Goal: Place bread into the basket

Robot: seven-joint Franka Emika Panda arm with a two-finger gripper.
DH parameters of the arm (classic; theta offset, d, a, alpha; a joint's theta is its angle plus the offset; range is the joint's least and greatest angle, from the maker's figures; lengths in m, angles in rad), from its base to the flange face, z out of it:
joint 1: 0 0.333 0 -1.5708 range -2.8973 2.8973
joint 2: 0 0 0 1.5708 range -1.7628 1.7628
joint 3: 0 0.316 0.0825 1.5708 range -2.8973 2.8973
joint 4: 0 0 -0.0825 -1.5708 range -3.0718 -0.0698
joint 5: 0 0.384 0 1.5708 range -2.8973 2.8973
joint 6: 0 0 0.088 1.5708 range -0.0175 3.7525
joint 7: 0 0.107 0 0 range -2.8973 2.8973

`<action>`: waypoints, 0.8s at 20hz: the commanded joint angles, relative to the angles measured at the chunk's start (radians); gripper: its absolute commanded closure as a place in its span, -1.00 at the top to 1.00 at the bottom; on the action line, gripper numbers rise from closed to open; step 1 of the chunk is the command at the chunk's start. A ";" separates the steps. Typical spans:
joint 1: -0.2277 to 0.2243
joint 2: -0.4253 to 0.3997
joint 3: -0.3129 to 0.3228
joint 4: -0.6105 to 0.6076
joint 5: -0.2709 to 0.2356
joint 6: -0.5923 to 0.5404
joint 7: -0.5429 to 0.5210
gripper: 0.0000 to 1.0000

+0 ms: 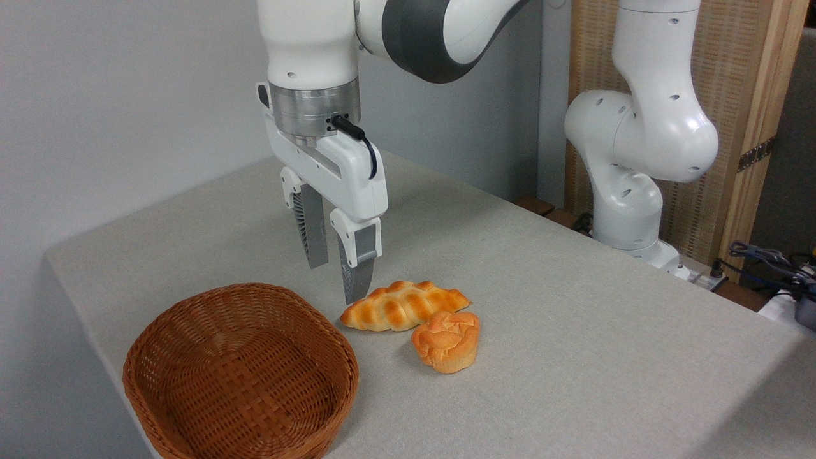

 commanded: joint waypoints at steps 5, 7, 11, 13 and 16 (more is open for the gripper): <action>-0.002 0.005 0.008 0.012 0.000 0.005 0.000 1.00; -0.002 0.005 0.008 0.012 0.001 0.005 0.000 1.00; -0.001 0.004 0.009 0.012 0.000 0.005 0.002 1.00; -0.001 0.002 0.023 0.012 0.000 0.005 0.002 1.00; -0.002 0.002 0.037 0.018 -0.002 0.007 0.000 1.00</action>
